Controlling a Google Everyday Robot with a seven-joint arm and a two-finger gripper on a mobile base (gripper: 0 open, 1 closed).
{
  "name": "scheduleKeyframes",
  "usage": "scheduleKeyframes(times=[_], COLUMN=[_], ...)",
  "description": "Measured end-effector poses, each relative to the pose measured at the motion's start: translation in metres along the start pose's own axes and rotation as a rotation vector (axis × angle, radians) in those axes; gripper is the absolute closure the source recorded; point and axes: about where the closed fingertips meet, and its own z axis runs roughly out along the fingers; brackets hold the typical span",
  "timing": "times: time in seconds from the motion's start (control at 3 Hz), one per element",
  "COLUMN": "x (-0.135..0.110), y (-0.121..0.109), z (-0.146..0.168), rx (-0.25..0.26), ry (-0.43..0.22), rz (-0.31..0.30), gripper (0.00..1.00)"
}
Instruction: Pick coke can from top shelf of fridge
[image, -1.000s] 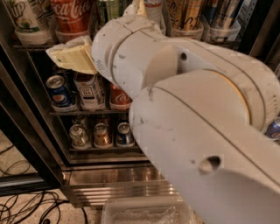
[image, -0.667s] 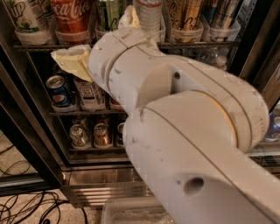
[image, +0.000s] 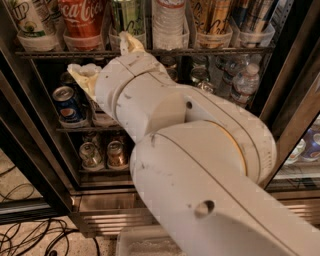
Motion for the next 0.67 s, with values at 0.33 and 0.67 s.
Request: scheduleKeyframes(times=[0.33, 0.67], x=[0.004, 0.009], y=[0.012, 0.028], z=[0.009, 0.02], rx=[-0.035, -0.082], ry=[-0.01, -0.021], rz=[0.004, 0.015], gripper=[0.37, 0.38])
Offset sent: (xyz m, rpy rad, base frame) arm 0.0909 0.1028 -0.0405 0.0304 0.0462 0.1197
